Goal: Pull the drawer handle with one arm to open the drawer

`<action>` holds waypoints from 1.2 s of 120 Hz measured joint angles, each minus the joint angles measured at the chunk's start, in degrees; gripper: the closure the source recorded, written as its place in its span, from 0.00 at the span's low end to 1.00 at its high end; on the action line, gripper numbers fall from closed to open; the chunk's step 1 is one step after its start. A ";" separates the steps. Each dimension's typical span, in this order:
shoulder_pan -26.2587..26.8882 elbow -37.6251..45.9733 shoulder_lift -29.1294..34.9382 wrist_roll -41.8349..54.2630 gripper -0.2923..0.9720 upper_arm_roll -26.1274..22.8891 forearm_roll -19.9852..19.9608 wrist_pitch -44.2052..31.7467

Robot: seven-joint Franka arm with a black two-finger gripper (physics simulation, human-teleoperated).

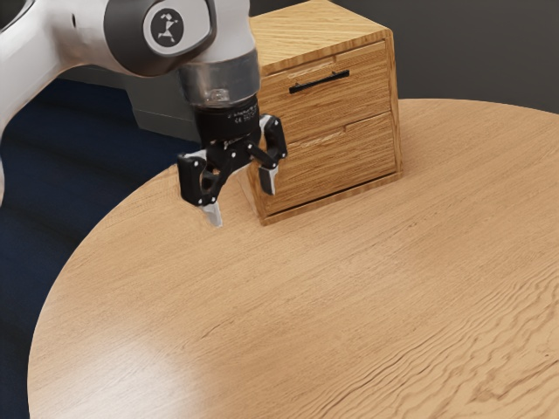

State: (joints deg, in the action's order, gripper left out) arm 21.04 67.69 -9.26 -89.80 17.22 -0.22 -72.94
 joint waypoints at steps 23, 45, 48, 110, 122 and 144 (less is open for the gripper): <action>0.02 0.00 0.00 -18.53 0.23 0.00 0.04 -4.00; -0.05 -4.05 1.11 -31.46 0.23 0.08 0.14 -4.95; -0.04 -6.33 1.22 -32.91 0.23 -0.14 0.70 -4.83; 10.42 -7.24 -6.44 -21.59 0.23 -4.70 10.76 -20.03; 11.71 -7.32 -4.39 -12.60 0.23 -10.15 15.44 -9.46; 10.73 -10.14 -5.26 10.33 0.24 -14.23 25.07 -1.41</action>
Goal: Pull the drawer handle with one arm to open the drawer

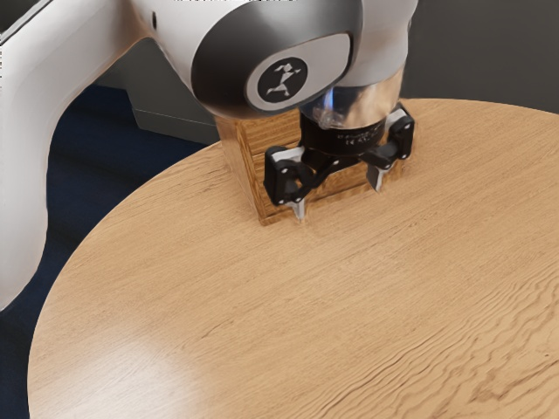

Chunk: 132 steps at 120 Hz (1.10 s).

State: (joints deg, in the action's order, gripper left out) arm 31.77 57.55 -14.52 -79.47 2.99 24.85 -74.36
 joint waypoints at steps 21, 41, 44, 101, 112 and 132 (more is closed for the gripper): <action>-15.35 -3.17 -10.66 21.19 0.23 0.97 2.12 -15.17; -20.79 -11.66 -18.81 36.65 0.23 2.98 2.62 -27.31; -21.21 -12.08 -19.33 38.17 0.23 3.72 2.61 -28.82; -7.84 -6.54 -13.55 64.21 0.23 7.96 2.73 -26.71; -8.25 -6.02 -12.79 69.98 0.24 8.01 2.50 -21.82; -19.64 -9.35 -22.11 84.30 0.23 8.81 0.49 -37.37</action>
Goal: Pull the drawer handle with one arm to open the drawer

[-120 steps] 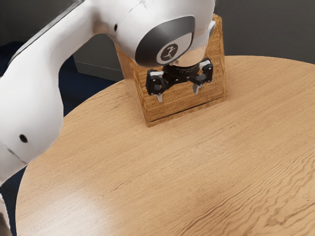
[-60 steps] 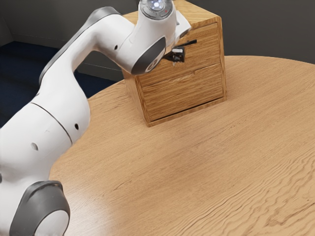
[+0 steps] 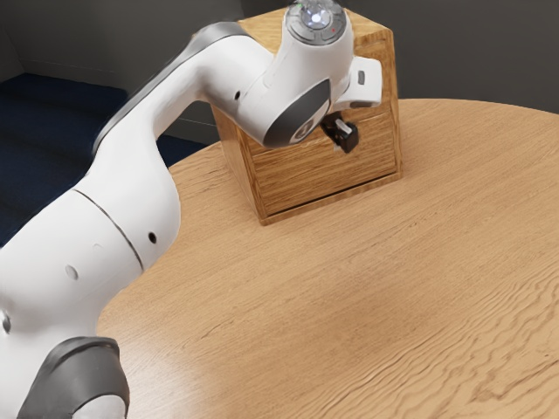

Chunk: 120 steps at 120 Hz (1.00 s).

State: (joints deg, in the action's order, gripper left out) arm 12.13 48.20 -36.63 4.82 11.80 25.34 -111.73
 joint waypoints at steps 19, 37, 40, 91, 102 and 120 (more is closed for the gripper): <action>-3.50 -4.00 -5.72 11.54 0.23 -0.56 -1.15 -15.59; -5.92 -4.87 -7.04 20.18 0.23 -0.80 -3.15 -25.60; -6.00 -4.68 -7.16 21.51 0.23 -0.84 -3.34 -26.83; -7.73 -4.38 -7.60 37.13 0.23 -1.66 -4.32 -35.01; -8.39 -4.13 -7.91 39.06 0.23 -1.63 -4.37 -35.78; -8.82 -2.73 -7.57 41.64 0.23 -1.52 -4.92 -36.24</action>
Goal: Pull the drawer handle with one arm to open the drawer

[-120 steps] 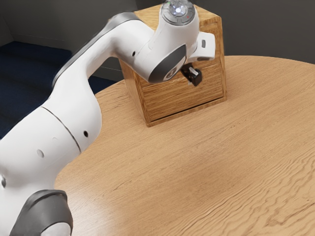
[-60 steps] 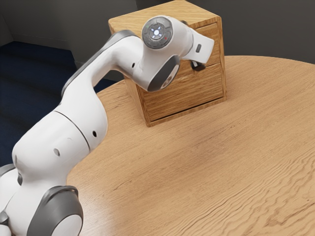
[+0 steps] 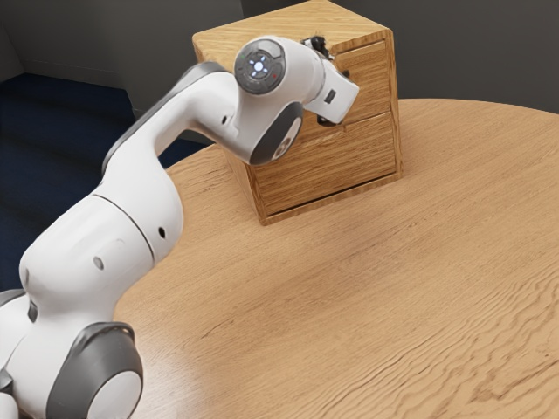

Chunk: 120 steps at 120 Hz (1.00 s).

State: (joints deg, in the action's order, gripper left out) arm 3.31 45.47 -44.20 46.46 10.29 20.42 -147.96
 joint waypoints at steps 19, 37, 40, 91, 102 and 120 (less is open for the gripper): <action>-0.61 2.04 0.27 2.11 0.23 0.03 -1.35 -0.06; -0.62 2.27 0.49 3.66 0.23 0.04 -3.34 0.84; -0.66 2.74 0.67 3.88 0.23 0.09 -3.85 1.09; -1.91 4.65 2.25 6.52 0.36 -0.07 -7.98 4.37; -1.45 4.72 2.56 6.83 0.30 -2.04 -8.85 5.41; 2.60 5.71 4.50 7.31 0.18 -3.21 -9.80 7.66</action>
State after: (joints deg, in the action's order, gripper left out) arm 5.91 51.18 -39.70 53.77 7.08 10.62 -140.30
